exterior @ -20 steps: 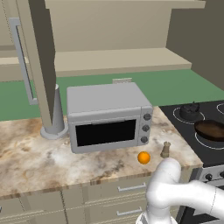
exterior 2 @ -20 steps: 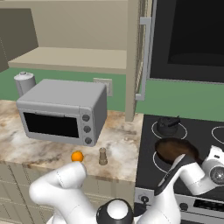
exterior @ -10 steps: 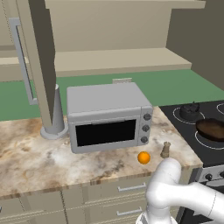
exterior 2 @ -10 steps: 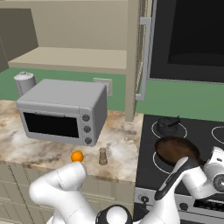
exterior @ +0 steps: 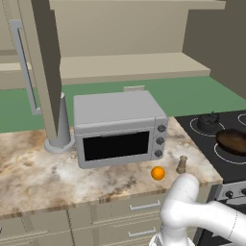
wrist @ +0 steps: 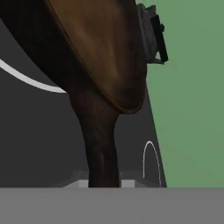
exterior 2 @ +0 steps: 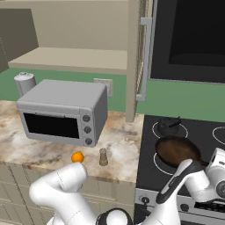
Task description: Pick the pan from the cabinet and place it on the stove. Then turn on the stove burner for the pan.
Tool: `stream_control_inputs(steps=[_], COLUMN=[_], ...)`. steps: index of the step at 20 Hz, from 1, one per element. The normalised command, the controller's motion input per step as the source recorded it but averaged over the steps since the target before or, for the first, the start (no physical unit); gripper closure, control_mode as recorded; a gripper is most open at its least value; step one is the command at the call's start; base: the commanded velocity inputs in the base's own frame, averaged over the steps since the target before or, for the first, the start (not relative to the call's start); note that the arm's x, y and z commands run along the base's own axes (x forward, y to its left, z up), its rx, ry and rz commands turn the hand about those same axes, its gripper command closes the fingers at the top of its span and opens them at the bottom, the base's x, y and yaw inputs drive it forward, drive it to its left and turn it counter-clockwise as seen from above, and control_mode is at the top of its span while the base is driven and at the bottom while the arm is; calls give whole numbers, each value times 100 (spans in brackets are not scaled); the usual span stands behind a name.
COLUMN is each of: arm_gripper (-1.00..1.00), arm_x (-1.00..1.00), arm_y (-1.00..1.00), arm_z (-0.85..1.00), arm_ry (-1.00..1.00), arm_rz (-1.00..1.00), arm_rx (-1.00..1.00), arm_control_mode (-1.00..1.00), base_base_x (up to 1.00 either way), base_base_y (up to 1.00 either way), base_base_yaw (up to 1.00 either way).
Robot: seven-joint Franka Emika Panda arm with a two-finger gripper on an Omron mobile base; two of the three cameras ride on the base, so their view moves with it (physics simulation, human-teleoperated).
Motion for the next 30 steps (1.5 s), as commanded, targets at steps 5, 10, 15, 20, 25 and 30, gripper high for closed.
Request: stream_control_inputs(steps=[5,10,15,20,25,30], arm_gripper=[100,100,100,100,100,100], arm_x=[0,0,0,0,0,0], arm_y=[4,8,7,5,5,4], arm_z=[-45,-49,-50,-52,-51,-50], arm_ry=[-2,0,-1,-6,-6,-6], arm_rz=[2,4,4,4,4,3], arm_rx=[-2,-5,-6,-5,-6,-5], arm_control_mode=[-100,-100,-100,-100,-100,-100], base_base_x=[0,0,0,0,0,0], base_base_y=[0,0,0,0,0,0], base_base_yaw=[0,0,0,0,0,0])
